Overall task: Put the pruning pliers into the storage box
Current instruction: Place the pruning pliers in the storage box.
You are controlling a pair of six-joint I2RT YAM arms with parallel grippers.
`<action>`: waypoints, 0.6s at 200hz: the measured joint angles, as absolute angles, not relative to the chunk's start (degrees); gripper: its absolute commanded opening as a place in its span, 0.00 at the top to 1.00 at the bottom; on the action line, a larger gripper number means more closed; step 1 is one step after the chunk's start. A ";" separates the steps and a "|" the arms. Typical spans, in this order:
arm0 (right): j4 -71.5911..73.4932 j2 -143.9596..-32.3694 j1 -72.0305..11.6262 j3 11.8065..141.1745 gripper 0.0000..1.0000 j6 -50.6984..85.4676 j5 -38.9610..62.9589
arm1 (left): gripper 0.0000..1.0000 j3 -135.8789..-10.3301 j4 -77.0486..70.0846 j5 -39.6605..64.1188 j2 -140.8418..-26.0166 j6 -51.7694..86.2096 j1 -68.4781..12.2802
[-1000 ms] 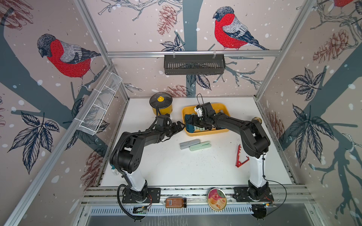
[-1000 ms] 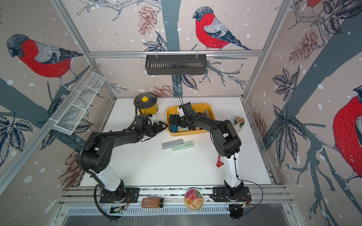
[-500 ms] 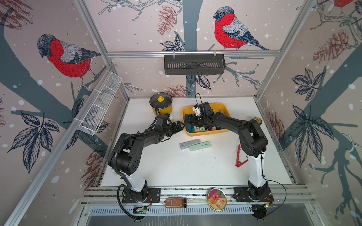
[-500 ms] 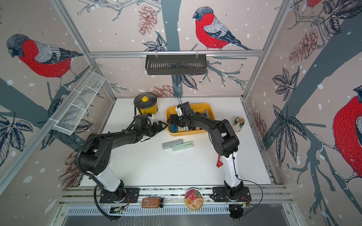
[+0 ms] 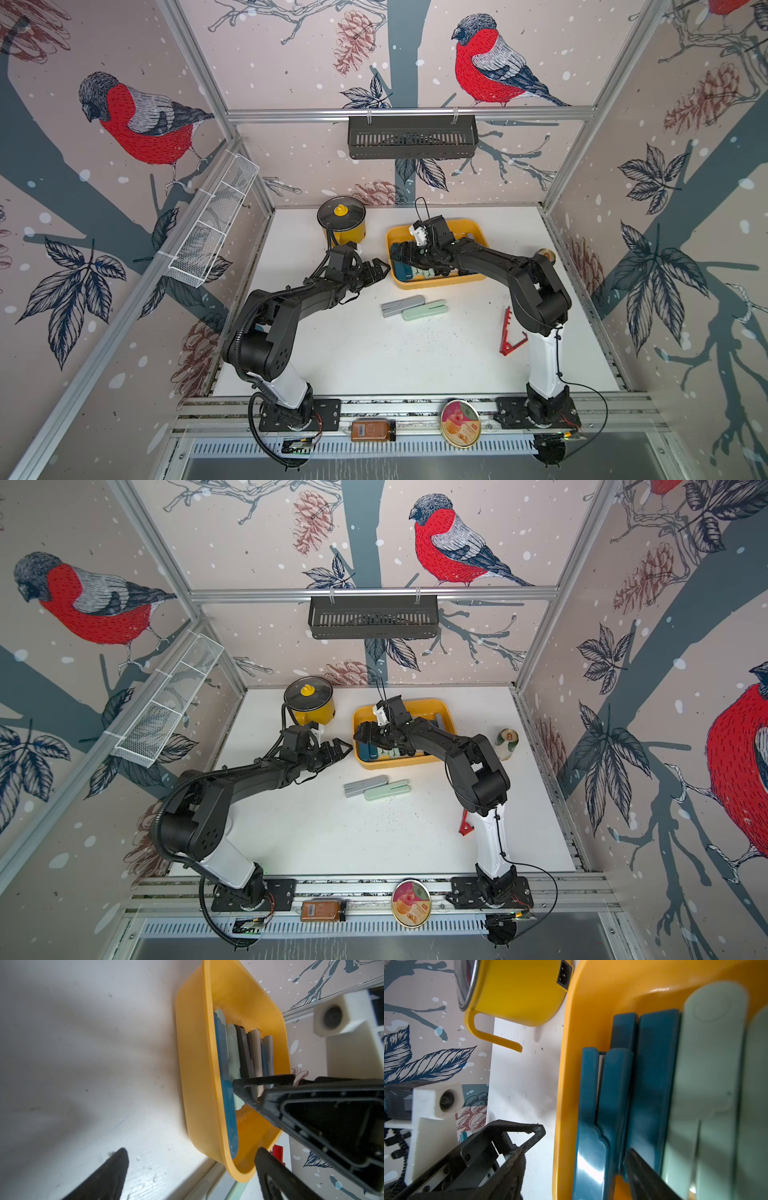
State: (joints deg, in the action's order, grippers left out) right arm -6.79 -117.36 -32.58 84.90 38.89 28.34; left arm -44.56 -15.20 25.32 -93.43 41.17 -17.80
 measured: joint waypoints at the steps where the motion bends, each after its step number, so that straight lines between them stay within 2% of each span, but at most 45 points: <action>1: -6.79 -117.30 -32.56 84.88 0.21 38.89 28.32 | 0.04 -44.56 -15.16 25.30 -93.41 41.06 -17.80; 41: -7.22 -114.37 -32.01 83.57 0.14 36.64 26.39 | 0.04 -44.21 -11.70 23.07 -91.42 36.93 -19.18; 120: -6.35 -105.49 -29.43 75.09 0.10 32.88 22.35 | 0.03 -45.65 -3.79 14.92 -85.60 23.77 -29.45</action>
State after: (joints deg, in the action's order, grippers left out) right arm -6.35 -105.49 -29.43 75.09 32.88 22.35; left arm -45.65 -3.79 14.92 -85.60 23.77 -29.45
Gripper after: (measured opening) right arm 0.897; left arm 0.969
